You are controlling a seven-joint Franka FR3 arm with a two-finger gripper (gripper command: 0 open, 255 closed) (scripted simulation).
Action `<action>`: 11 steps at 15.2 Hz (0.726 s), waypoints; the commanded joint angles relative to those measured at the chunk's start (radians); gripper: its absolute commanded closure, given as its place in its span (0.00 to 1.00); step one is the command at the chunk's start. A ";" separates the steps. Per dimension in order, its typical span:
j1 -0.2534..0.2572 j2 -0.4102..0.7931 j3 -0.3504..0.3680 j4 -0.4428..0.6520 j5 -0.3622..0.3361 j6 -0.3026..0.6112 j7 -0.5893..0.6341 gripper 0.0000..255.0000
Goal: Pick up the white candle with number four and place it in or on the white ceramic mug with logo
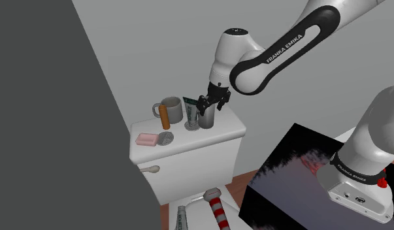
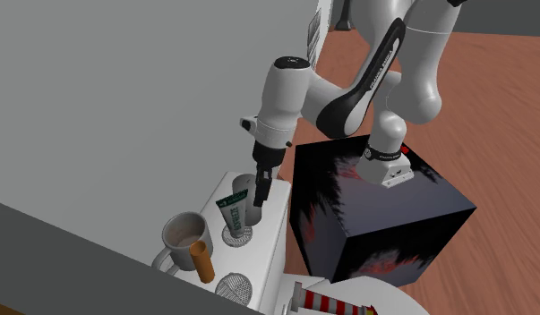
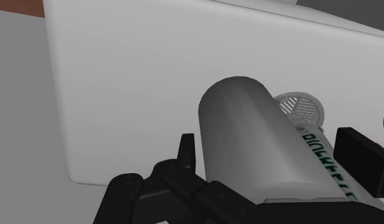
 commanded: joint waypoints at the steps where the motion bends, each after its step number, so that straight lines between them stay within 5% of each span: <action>1: 0.000 0.001 0.000 0.000 0.000 0.001 0.000 0.00; 3: 0.000 0.001 0.000 0.000 0.000 0.001 0.000 0.00; 4: 0.000 0.001 0.000 0.000 0.000 0.001 0.000 1.00; 11: 0.000 0.001 0.000 0.000 -0.001 0.001 0.001 1.00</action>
